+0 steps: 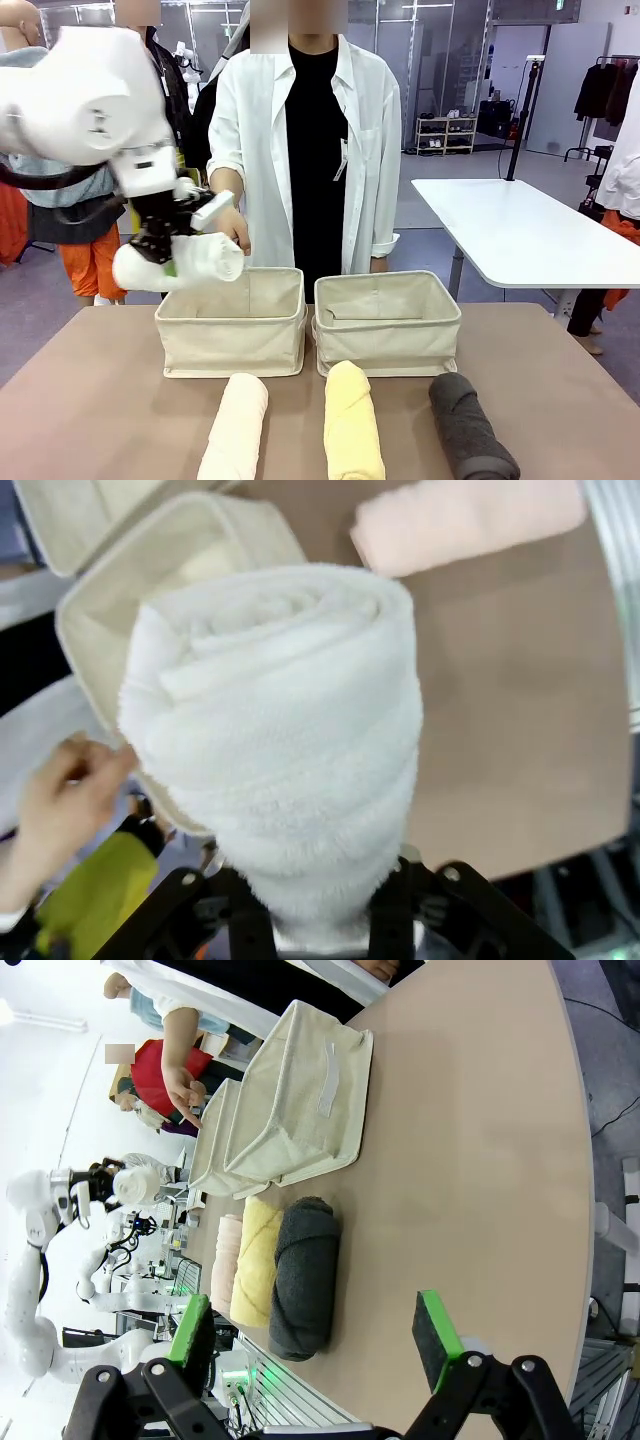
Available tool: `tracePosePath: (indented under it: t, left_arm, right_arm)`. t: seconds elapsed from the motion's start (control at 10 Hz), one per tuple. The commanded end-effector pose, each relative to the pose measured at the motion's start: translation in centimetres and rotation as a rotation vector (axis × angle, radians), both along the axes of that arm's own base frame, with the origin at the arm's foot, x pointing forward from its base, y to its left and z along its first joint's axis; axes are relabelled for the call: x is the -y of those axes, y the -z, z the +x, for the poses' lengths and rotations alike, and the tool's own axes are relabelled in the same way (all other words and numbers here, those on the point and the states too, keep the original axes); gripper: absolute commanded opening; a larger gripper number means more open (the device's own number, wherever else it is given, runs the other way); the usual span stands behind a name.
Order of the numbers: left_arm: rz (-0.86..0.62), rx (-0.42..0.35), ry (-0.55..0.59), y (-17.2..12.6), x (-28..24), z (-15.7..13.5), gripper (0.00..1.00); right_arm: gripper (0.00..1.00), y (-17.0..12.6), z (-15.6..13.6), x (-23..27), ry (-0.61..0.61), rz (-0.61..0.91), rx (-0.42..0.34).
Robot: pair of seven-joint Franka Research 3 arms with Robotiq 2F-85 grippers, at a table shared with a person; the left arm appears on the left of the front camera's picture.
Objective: Divide the towels into two baskets.
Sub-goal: Pick up one hotel-folded towel and place it in the Fabric basket indicated by the person.
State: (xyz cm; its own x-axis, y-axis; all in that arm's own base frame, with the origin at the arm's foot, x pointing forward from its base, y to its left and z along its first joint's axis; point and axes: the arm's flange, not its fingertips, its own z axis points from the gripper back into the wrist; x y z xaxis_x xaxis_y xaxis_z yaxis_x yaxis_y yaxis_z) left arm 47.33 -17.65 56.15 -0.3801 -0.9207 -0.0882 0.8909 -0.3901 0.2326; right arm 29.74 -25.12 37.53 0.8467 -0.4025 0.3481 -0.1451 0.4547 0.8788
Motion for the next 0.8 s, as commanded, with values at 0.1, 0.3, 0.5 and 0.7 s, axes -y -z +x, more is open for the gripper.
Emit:
tracePosePath:
  t: [0.1, 0.3, 0.5, 0.7]
  left_arm:
    - [0.092, -0.003, -0.045, 1.1, 3.7, 6.0, 0.35]
    - [0.147, -0.002, -0.129, 3.5, 5.2, 8.4, 0.35]
    - [0.162, -0.007, -0.176, 6.4, 6.1, 10.2, 0.35]
    - [0.136, -0.023, -0.193, 8.5, 6.8, 11.5, 0.6]
  right_arm:
    - [1.0, -0.2, -0.2, 0.1, 0.0, 0.0, 0.008]
    - [1.0, -0.2, -0.2, 0.1, 0.0, 0.0, 0.008]
    - [1.0, -0.2, -0.2, 0.1, 0.0, 0.0, 0.008]
    - [1.0, -0.2, -0.2, 0.1, 0.0, 0.0, 0.008]
